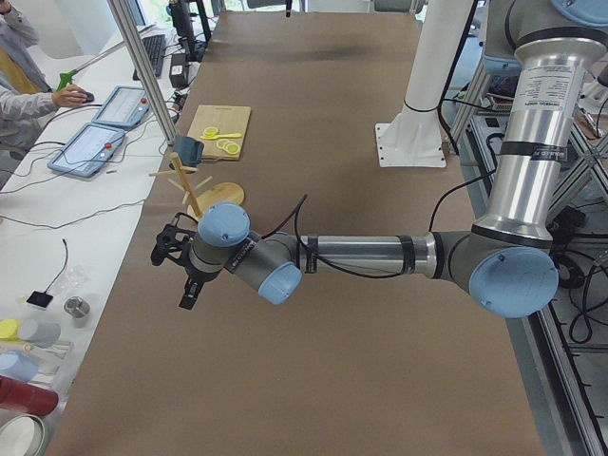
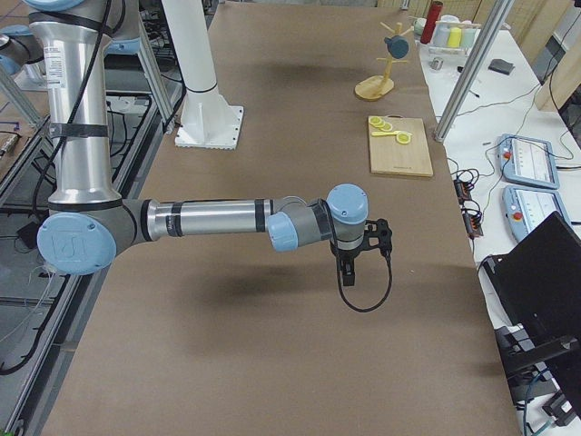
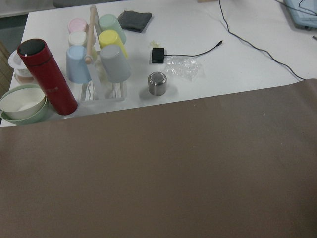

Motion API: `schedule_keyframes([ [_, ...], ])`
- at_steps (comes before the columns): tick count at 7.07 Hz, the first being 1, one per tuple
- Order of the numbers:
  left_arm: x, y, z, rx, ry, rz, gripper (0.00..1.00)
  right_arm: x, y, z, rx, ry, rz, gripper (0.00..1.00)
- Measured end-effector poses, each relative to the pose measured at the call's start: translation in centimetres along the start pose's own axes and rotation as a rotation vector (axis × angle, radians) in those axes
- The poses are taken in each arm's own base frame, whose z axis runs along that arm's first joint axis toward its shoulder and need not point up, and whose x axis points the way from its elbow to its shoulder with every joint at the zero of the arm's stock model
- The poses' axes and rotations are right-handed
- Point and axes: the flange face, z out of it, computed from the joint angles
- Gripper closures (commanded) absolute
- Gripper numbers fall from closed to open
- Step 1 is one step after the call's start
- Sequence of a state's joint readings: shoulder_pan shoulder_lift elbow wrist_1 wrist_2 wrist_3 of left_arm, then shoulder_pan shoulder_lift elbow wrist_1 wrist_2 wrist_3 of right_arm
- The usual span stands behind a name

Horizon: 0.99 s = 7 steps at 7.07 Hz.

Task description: Hang cup on storage rack

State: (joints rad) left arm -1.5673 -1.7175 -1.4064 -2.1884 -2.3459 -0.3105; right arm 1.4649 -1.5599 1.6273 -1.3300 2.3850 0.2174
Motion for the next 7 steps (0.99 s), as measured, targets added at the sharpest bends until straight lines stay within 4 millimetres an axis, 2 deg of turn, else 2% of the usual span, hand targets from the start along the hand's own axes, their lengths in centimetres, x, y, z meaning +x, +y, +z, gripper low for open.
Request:
schedule_keyframes([
  [2, -0.7, 1.1, 1.1, -0.141, 0.030, -0.056, 0.03, 0.3, 0.2, 0.1, -0.002, 0.002, 0.005, 0.00],
  [4, -0.4, 1.9, 2.1, -0.243, 0.071, -0.109, 0.03, 0.5, 0.5, 0.1, -0.005, 0.005, 0.009, 0.00],
  [7, -0.9, 2.6, 2.3, -0.313, 0.084, -0.056, 0.03, 1.4, 1.6, 0.5, -0.015, 0.010, 0.024, 0.00],
])
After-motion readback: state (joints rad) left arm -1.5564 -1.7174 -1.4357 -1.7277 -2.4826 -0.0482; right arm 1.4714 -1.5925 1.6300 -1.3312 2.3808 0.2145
